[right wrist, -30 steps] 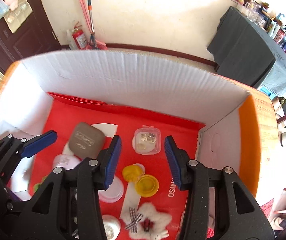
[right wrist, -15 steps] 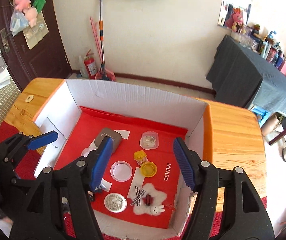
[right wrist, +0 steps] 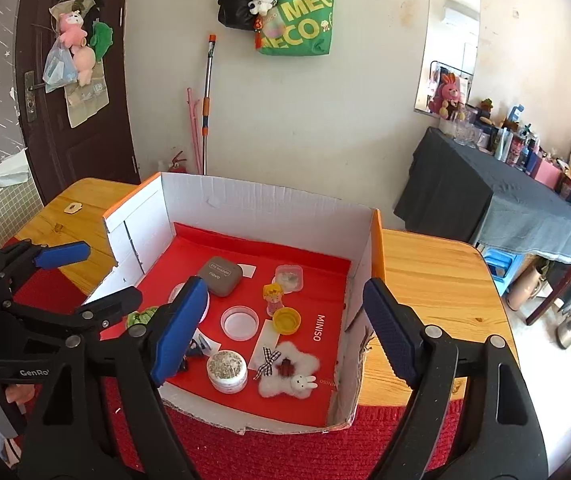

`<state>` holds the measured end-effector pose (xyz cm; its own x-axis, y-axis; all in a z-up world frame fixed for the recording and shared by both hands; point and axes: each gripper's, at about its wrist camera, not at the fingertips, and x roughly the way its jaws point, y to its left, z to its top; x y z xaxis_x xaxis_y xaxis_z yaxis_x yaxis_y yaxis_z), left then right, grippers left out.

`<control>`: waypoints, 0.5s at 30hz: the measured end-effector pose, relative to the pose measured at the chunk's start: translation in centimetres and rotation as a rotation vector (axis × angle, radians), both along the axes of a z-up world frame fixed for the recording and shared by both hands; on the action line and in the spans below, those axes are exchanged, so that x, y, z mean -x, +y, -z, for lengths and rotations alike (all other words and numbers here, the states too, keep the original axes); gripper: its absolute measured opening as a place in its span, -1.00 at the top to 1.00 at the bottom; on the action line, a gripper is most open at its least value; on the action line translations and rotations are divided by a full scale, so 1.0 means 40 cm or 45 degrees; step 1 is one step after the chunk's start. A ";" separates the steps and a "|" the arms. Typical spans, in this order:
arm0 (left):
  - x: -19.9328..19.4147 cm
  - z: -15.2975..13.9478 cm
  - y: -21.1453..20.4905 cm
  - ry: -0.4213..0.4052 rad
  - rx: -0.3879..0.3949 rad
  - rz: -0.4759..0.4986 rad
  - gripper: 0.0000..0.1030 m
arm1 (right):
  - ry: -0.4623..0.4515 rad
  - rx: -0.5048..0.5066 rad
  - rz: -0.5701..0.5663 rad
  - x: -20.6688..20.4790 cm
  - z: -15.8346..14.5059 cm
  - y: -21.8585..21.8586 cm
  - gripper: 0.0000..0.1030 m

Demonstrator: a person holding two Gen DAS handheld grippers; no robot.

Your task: Organize objects

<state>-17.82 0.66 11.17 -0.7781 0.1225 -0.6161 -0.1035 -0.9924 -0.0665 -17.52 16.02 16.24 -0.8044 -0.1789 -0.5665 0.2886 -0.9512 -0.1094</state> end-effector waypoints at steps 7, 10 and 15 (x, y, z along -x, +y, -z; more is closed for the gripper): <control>-0.009 0.059 0.012 0.010 0.023 -0.008 -0.81 | 0.011 0.031 0.027 -0.007 0.087 0.023 -0.73; -0.013 0.076 0.010 0.031 0.025 -0.034 -0.81 | 0.012 0.023 0.055 0.002 0.121 0.029 -0.73; -0.017 0.101 0.007 0.041 0.018 -0.053 -0.90 | 0.009 0.044 0.074 0.010 0.157 0.038 -0.73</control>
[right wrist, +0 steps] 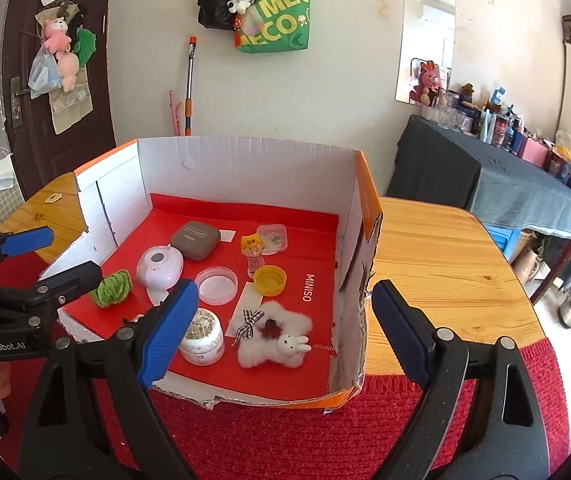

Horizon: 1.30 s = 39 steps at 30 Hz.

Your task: Organize objects

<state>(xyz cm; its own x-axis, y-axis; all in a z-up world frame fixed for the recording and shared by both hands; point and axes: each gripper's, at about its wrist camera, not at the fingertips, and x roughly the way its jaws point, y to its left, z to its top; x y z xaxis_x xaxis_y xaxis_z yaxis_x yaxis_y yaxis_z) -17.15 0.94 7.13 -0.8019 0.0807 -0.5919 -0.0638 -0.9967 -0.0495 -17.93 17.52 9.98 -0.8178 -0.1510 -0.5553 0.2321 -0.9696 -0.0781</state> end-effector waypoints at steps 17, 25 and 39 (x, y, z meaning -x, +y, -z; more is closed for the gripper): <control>0.009 0.052 0.003 -0.013 0.004 -0.008 -0.93 | 0.004 -0.015 0.036 0.003 0.054 0.001 -0.73; 0.005 0.050 0.000 0.008 0.015 -0.021 -0.93 | -0.019 -0.011 0.052 0.009 0.060 0.006 -0.82; 0.002 0.050 0.007 0.015 0.029 -0.033 -0.93 | -0.063 0.039 0.057 0.014 0.067 0.024 -0.84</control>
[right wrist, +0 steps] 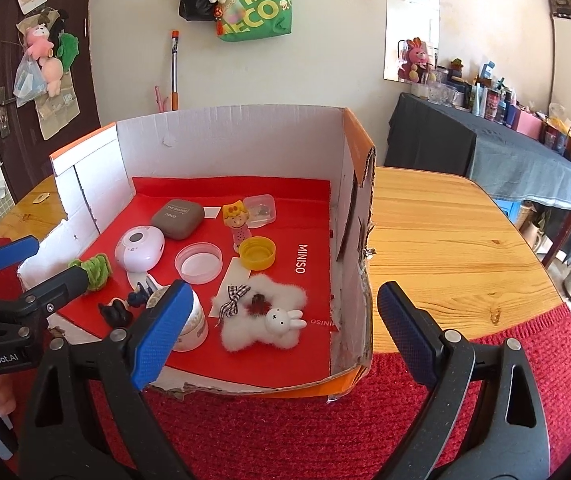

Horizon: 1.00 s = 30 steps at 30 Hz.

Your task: Organize objects

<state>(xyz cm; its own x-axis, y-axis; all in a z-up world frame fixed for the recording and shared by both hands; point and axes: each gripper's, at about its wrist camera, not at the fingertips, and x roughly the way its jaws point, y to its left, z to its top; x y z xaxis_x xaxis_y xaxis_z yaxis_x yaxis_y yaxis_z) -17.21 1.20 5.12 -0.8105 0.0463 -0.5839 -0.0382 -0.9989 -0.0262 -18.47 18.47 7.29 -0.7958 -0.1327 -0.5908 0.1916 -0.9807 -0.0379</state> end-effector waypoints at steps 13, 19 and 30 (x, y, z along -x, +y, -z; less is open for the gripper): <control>-0.002 -0.002 0.001 0.001 -0.001 0.002 -0.96 | -0.037 0.028 0.017 0.008 0.006 0.016 -0.84; -0.002 -0.001 0.001 0.005 -0.003 0.002 -0.96 | -0.045 0.017 0.016 0.010 0.008 0.012 -0.84; -0.005 -0.003 0.001 0.005 0.000 0.003 -0.97 | -0.052 0.018 0.019 0.011 0.009 0.013 -0.84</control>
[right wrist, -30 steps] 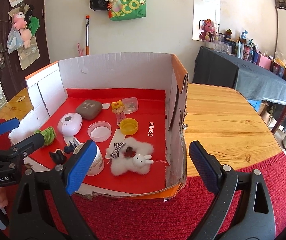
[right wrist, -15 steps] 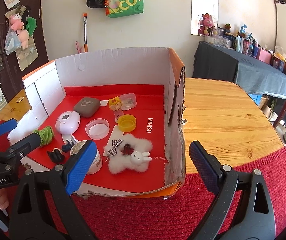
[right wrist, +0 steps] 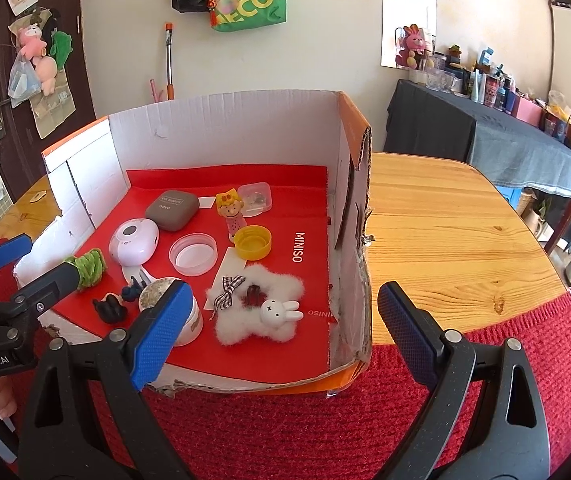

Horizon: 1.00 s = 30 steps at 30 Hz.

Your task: Organize objects

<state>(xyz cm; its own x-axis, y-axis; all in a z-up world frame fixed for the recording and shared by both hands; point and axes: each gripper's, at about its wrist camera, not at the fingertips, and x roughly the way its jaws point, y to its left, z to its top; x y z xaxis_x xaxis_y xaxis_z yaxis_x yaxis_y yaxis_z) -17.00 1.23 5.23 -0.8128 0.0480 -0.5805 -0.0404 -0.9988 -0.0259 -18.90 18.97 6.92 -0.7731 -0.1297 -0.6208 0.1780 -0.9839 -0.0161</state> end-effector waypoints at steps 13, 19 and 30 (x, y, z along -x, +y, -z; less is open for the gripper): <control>-0.026 -0.027 -0.003 0.036 -0.008 -0.008 -0.98 | 0.030 0.003 0.009 -0.016 -0.009 0.006 -0.84; -0.071 -0.062 -0.013 0.030 -0.017 -0.007 -1.00 | 0.013 0.006 0.002 -0.053 -0.034 0.006 -0.84; -0.154 -0.041 -0.023 -0.111 -0.052 0.006 -1.00 | -0.072 0.006 0.019 -0.148 -0.037 0.009 -0.85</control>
<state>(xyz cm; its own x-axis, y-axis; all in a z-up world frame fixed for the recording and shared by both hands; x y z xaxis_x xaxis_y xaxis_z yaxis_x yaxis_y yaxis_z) -10.83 0.31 6.87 -0.7590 0.0767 -0.6466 -0.0411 -0.9967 -0.0700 -13.00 19.33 8.41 -0.7388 -0.1216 -0.6629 0.1640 -0.9865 -0.0019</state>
